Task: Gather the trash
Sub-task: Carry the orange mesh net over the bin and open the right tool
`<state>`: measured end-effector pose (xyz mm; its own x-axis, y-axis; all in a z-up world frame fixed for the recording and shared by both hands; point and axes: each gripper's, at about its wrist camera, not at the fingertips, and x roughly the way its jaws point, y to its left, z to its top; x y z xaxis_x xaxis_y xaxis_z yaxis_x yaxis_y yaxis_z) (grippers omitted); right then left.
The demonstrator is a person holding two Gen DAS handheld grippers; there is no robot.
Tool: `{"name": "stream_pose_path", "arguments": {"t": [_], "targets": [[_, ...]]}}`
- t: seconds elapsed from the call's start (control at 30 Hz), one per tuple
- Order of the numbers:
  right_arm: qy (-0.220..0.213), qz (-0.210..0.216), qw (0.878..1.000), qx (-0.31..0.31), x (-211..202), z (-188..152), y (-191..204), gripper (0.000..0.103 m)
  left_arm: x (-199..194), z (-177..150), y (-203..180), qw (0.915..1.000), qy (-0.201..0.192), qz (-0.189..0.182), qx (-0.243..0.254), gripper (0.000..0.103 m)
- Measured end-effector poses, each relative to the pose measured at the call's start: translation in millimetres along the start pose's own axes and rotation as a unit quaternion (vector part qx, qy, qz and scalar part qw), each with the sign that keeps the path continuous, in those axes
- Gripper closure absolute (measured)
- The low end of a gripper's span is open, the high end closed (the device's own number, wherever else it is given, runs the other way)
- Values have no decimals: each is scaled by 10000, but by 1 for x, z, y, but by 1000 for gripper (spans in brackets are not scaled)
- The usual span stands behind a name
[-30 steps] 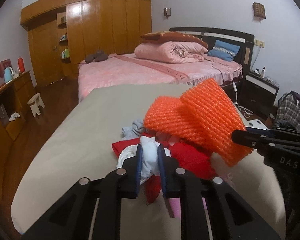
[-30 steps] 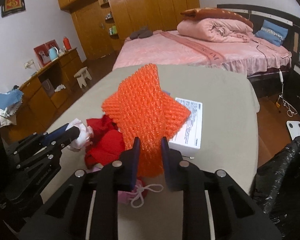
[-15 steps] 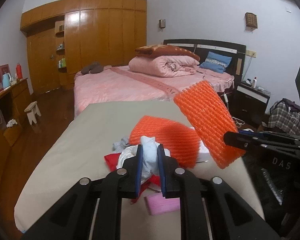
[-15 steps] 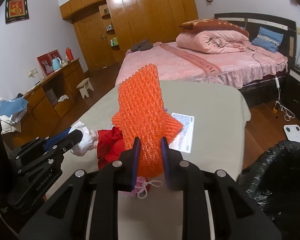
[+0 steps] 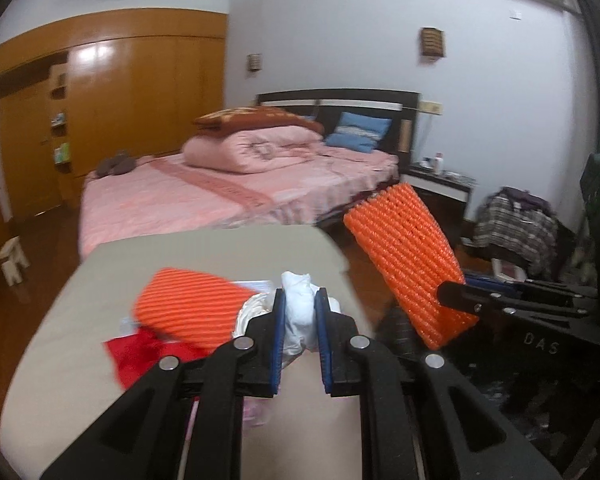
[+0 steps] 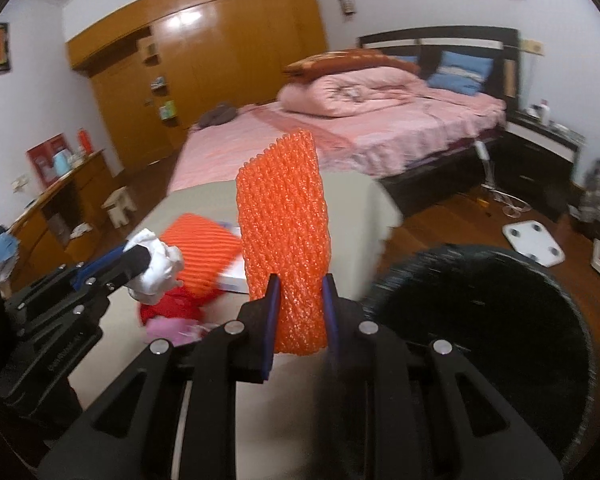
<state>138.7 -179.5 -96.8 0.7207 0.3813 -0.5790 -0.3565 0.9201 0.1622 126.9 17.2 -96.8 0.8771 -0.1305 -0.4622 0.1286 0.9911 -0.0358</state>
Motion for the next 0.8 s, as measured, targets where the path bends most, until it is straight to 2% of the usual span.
{"name": "stream_pose_path", "arguments": {"t": [0.27,0.57,0.6,0.63,0.7,0.73,0.8], "targets": [[54,-876,9949,495,-40,-34,-80,83,26,3,-80,9951,165,-943,243,88],[215,-1522,9840,905,-60,-71,-135,79,60,4,-152,9850,426,-1628,393,86],[235,-1615,9823,925,-61,-75,-138,75,63,3,-156,9844,447,-1655,405,81],[250,-1667,9811,952,-59,-74,-141,72,65,3,-158,9840,481,-1665,421,72],[240,-1751,9792,997,-60,-74,-143,51,65,2,-155,9849,483,-1612,408,63],[210,-1801,9783,1007,-60,-73,-142,45,64,1,-151,9859,469,-1563,382,61],[100,-1889,9774,944,-60,-72,-137,26,61,1,-139,9884,449,-1413,335,56]]}}
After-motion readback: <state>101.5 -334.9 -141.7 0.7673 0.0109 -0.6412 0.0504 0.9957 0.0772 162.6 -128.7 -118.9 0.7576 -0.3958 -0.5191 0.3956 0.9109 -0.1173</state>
